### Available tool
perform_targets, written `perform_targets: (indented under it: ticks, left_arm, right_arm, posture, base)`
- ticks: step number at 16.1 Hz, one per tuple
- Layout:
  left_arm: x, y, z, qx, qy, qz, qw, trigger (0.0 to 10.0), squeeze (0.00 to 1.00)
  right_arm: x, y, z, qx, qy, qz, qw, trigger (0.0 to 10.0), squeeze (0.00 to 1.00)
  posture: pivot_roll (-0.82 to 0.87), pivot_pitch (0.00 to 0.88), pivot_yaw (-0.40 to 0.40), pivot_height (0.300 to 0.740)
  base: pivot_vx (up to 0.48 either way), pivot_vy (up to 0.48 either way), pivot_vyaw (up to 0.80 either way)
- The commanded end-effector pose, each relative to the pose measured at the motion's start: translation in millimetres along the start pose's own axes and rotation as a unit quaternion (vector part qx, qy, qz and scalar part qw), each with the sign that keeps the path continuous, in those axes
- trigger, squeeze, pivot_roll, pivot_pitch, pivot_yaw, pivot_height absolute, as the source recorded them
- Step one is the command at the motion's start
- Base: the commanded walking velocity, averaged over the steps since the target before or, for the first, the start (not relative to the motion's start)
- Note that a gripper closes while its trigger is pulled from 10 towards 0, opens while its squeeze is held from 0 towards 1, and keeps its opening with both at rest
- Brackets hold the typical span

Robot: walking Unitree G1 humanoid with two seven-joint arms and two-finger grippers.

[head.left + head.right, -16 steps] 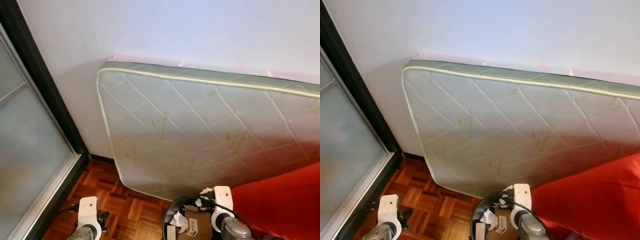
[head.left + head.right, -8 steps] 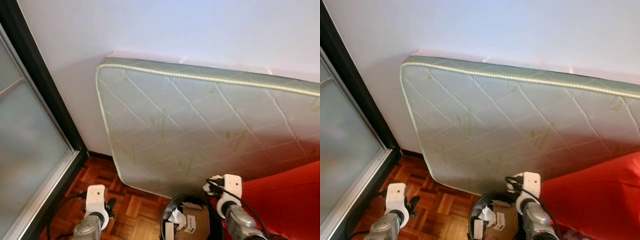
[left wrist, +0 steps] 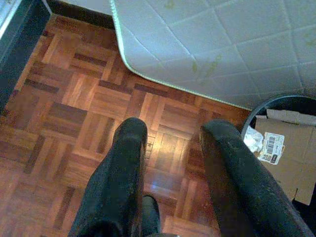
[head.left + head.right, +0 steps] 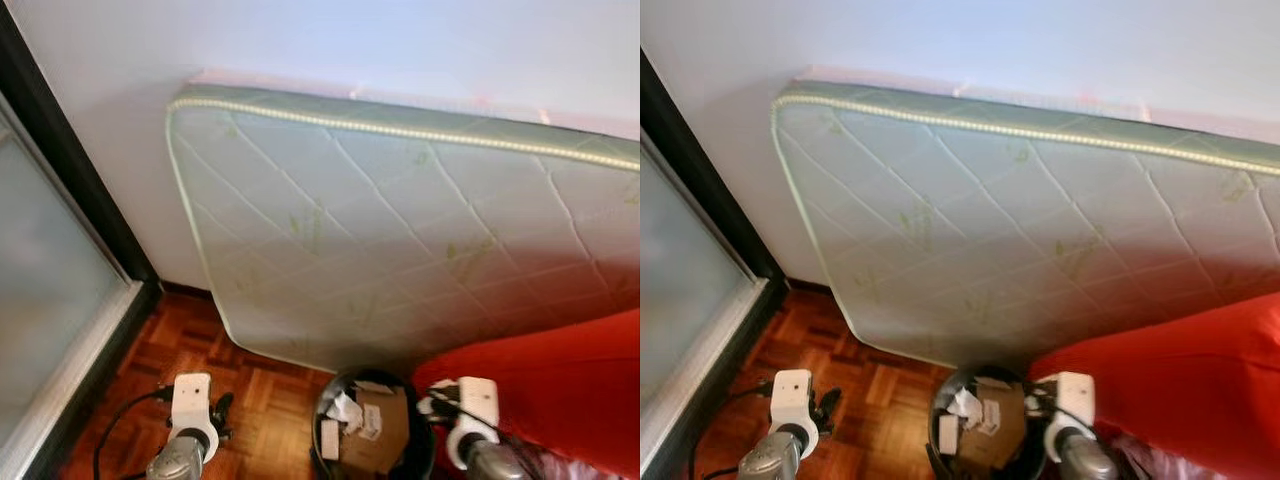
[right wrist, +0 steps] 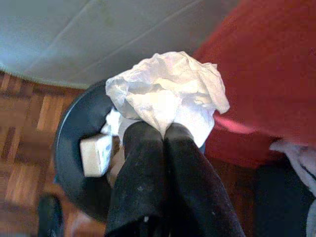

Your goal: Clean up the room

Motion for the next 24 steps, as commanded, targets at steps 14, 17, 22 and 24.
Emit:
perform_targets:
  ticks: [14,17,22,24]
  left_arm:
    - [26,21.4,2.3,0.014,-0.050,-0.018,0.998,10.0,0.00]
    - [37,16.8,-0.4,0.005,-0.064,-0.020,0.998,10.0,0.00]
    - [38,20.2,4.8,0.005,-0.080,-0.019,0.997,10.0,0.00]
    - [38,21.1,7.2,0.003,-0.086,-0.020,0.996,10.0,0.00]
  right_arm:
    - [22,59.8,-10.0,0.065,-0.020,-0.030,0.997,10.0,0.00]
    - [27,64.1,-11.3,0.074,-0.018,-0.016,0.997,10.0,0.00]
    - [39,67.1,-13.5,0.071,-0.035,-0.017,0.997,10.0,0.00]
    - [43,70.8,-14.6,0.073,-0.036,-0.015,0.997,10.0,0.00]
  posture:
    - [0.17,0.251,-0.007,0.671]
    - [0.17,0.285,-0.002,0.656]
    - [0.19,0.344,-0.007,0.641]
    - [0.20,0.363,-0.005,0.641]
  base:
    - [0.000,0.000,0.00]
    - [0.000,0.000,0.00]
    - [0.000,0.000,0.00]
    - [0.000,0.000,0.00]
Point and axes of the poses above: a point about 5 cm out from each wrist's last joint towards the gripper, its own z axis pointing back from the gripper into the wrist, its own x axis along the axis of the wrist's last joint, y = z × x, the point moved 6 cm from there along -z, pointing out of the wrist towards the gripper, and after that the axes turned 8 degrees about z, right-handed, at the moved point
